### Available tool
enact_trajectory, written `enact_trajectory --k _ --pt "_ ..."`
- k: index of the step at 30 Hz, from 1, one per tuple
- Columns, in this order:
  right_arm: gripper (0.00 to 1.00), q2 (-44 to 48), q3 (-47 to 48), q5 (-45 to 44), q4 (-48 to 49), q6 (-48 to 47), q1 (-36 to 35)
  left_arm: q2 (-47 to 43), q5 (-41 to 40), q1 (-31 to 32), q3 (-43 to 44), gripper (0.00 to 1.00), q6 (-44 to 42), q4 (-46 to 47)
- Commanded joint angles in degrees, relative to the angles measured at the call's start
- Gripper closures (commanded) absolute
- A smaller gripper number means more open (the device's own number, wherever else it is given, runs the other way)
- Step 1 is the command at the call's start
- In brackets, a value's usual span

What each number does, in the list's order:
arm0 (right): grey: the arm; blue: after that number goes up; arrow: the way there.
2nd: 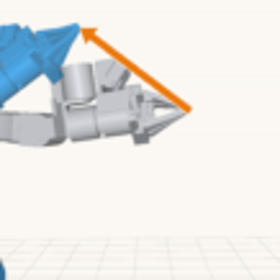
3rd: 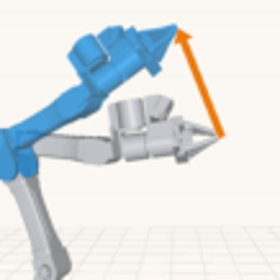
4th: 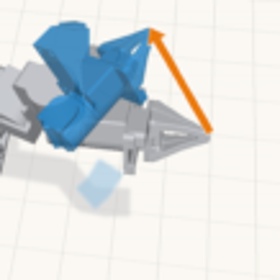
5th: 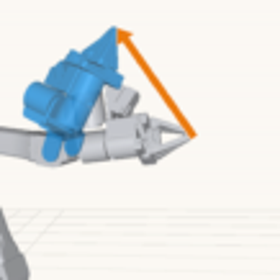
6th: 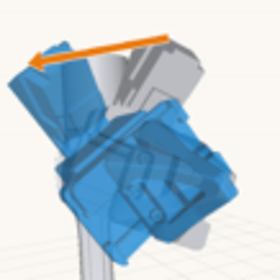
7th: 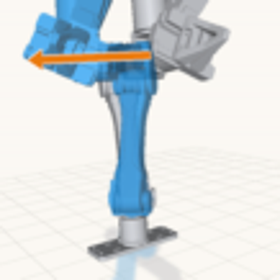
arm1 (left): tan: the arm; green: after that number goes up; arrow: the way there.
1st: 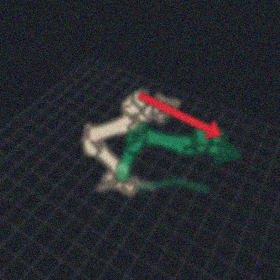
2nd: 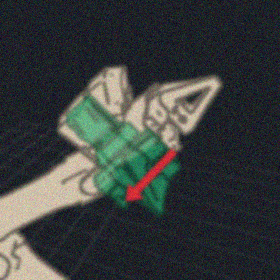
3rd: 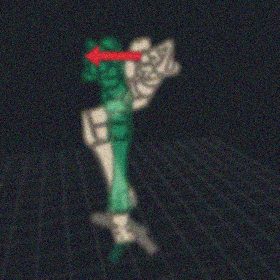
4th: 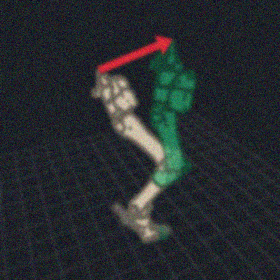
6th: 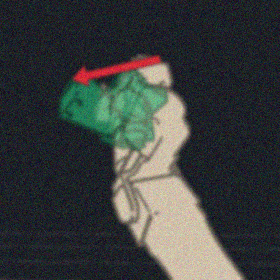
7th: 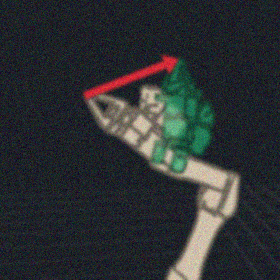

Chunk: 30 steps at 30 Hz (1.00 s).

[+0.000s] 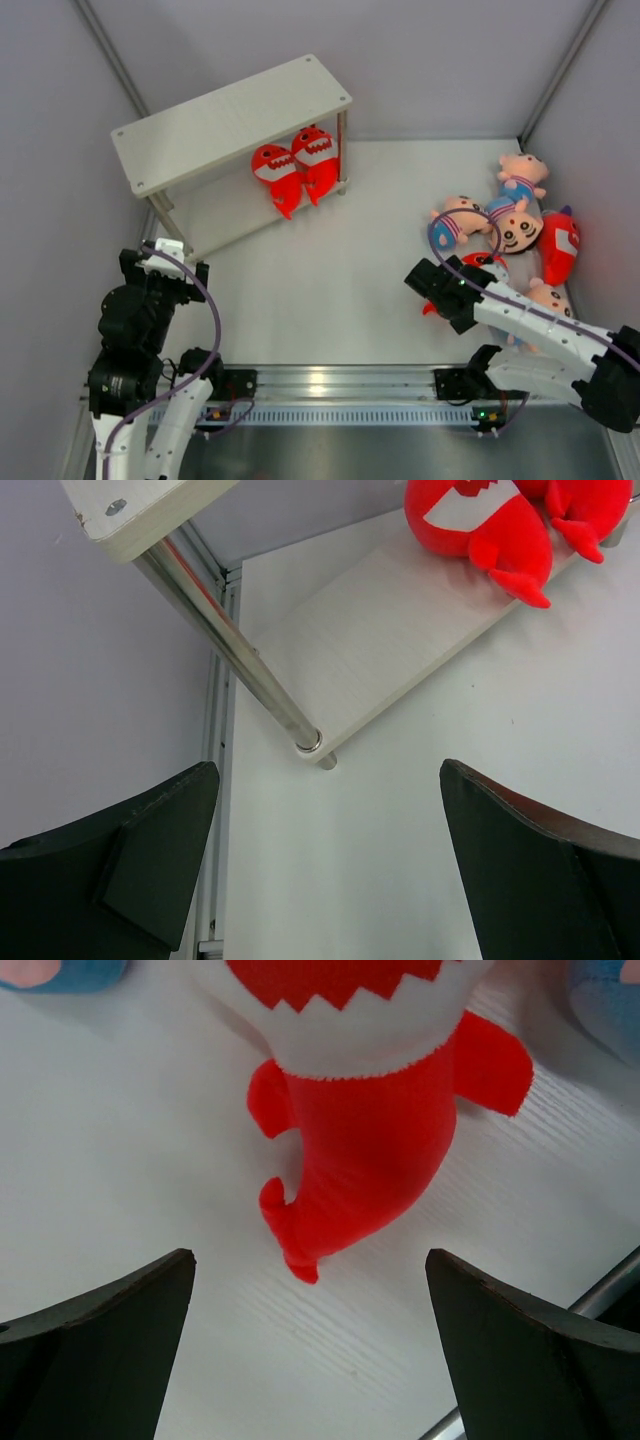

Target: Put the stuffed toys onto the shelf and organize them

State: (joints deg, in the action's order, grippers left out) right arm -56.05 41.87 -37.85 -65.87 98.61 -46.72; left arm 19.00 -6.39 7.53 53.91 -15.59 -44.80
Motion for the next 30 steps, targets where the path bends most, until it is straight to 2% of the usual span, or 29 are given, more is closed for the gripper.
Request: enact_trajectory --k 1,3,4,7,11,16,17,18,19,20,21,22,23,25,26,28,29,30 --pt "0.0 -4.59 -1.43 -5.83 -2.36 13.36 -0.04 -1.16 -0.2 -0.32 2.69 0.02 0.13 1.99" --pt "0.0 -5.38 -3.62 -4.79 2.12 9.27 2.85 -1.51 -0.81 -0.32 2.95 0.02 -0.58 1.73" --pt "0.0 -5.38 -4.5 -4.17 7.45 7.15 4.43 -1.51 -0.9 -0.32 3.04 0.02 -0.75 1.82" --pt "0.01 -6.35 -7.5 -2.41 12.24 1.87 9.27 -1.51 -1.08 -0.32 3.31 0.02 -1.72 1.73" --pt "0.19 -9.77 -9.43 0.73 22.58 -7.35 14.71 -1.34 -0.9 -0.24 3.57 0.02 -1.98 1.82" --pt "0.35 -12.76 -11.63 8.22 32.72 -10.8 14.64 -1.34 -0.46 -0.23 3.48 0.02 -1.54 1.73" --pt "0.51 -12.77 -11.72 8.31 32.99 -10.89 14.29 -1.34 -0.55 -0.23 3.66 0.02 -1.54 1.82" --pt "0.6 -12.68 -11.46 7.97 32.56 -11.41 13.94 -1.34 -0.72 -0.23 3.83 0.02 -1.54 1.73" --pt "0.68 -12.42 -11.02 7.35 32.47 -12.12 13.41 -1.43 -0.9 -0.32 3.92 0.02 -1.54 1.73" --pt "0.84 -11.37 -10.32 4.65 32.21 -14.82 12.28 -1.34 -1.25 -0.32 4.18 0.02 -1.72 1.73" --pt "0.93 -10.75 -8.31 2.01 32.12 -16.59 10.96 -1.43 -1.34 -0.24 4.27 0.02 -1.89 1.82" --pt "1.0 -10.48 -7.07 -1.23 32.9 -18.95 6.51 -1.43 -1.6 -0.32 4.27 0.02 -1.9 1.82" --pt "1.0 -11.09 -5.58 -7.36 33.69 -25.42 3.59 -1.25 -1.52 -0.32 4.27 0.02 -1.9 1.82" --pt "1.0 -13.72 -0.05 -10.48 38.06 -34.75 -1.77 -1.25 -1.43 -0.32 4.36 0.02 -1.9 1.82" --pt "1.0 -17.91 2.06 -10.58 39.66 -44.72 -6.23 -1.08 -1.43 -0.32 4.45 0.02 -1.46 1.82" --pt "1.0 -25.37 8.91 -9.36 45.26 -53.83 -11.78 -1.07 -1.25 -0.32 4.45 0.02 -1.11 1.82" --pt "1.0 -27.68 11.11 -6.39 48.26 -64.31 -13.56 -1.07 -1.25 -0.32 4.28 0.02 -1.02 1.82" --pt "1.0 -29.97 15.66 -4.28 50.64 -69.03 -15.23 -1.07 -1.43 -0.32 4.27 0.02 -0.84 1.82"
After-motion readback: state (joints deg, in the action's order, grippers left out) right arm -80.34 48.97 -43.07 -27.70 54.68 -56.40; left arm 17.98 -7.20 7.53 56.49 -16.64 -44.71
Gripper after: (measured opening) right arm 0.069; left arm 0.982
